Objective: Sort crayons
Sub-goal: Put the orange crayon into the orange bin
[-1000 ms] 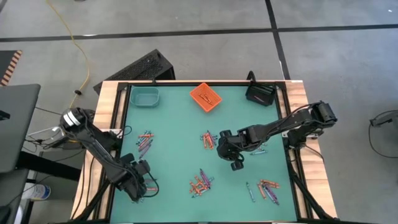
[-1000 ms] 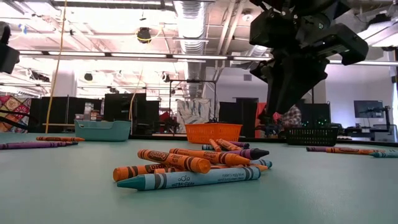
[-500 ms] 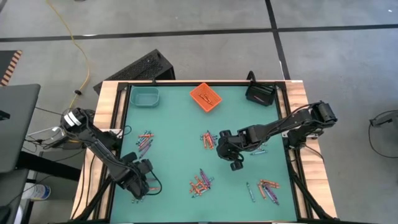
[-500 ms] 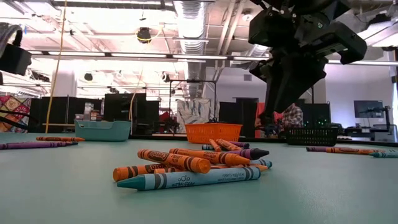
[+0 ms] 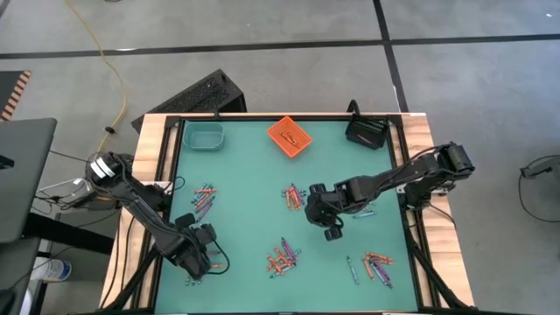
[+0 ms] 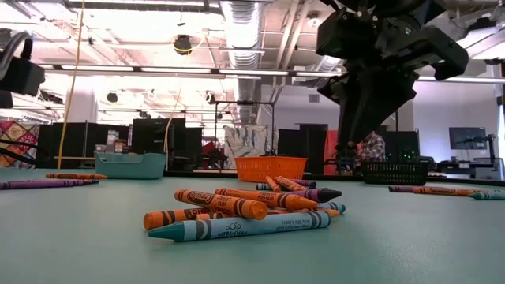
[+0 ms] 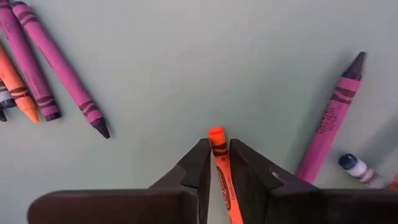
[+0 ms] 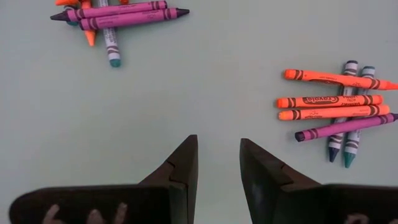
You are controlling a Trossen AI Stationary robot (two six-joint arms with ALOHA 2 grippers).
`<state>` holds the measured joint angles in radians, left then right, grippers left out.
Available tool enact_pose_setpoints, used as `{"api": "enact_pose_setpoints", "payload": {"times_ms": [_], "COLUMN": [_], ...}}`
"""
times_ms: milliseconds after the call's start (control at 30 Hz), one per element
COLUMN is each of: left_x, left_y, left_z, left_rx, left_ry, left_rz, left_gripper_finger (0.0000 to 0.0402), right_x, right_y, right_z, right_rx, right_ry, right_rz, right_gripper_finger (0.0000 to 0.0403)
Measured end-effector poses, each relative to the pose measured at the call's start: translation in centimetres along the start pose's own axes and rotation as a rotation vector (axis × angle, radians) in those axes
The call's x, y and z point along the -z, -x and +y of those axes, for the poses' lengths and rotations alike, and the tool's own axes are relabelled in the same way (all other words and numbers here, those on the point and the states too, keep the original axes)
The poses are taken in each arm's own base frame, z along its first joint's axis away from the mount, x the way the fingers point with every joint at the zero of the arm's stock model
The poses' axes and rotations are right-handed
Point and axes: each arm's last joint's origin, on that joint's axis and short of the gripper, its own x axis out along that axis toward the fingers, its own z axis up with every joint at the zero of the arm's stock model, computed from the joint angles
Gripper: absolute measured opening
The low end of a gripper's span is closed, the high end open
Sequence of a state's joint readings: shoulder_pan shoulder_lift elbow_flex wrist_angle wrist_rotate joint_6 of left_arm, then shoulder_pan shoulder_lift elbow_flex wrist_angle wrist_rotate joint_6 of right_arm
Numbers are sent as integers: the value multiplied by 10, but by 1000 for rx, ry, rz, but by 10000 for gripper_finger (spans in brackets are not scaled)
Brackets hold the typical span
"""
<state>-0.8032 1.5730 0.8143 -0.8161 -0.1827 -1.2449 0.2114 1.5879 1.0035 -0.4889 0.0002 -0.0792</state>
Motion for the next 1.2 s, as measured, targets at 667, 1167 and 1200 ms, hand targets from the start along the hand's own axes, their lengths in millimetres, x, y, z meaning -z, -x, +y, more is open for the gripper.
{"api": "enact_pose_setpoints", "payload": {"times_ms": [667, 1167, 1200], "left_x": [-13, -48, -52], "left_y": [-12, 42, 48], "left_z": [1, 32, 35], "left_rx": [-9, 44, 29], "left_ry": [-17, -17, -27], "left_rz": [60, -330, -387], "left_gripper_finger": [10, 0, 0], "right_x": [0, -7, -9], "right_y": [0, 0, 1], "right_z": [4, 2, 2], "right_rx": [-5, 3, 5], "right_ry": [14, 57, 63], "right_rz": [-1, -72, -93], "right_gripper_finger": [111, 111, 111]}}
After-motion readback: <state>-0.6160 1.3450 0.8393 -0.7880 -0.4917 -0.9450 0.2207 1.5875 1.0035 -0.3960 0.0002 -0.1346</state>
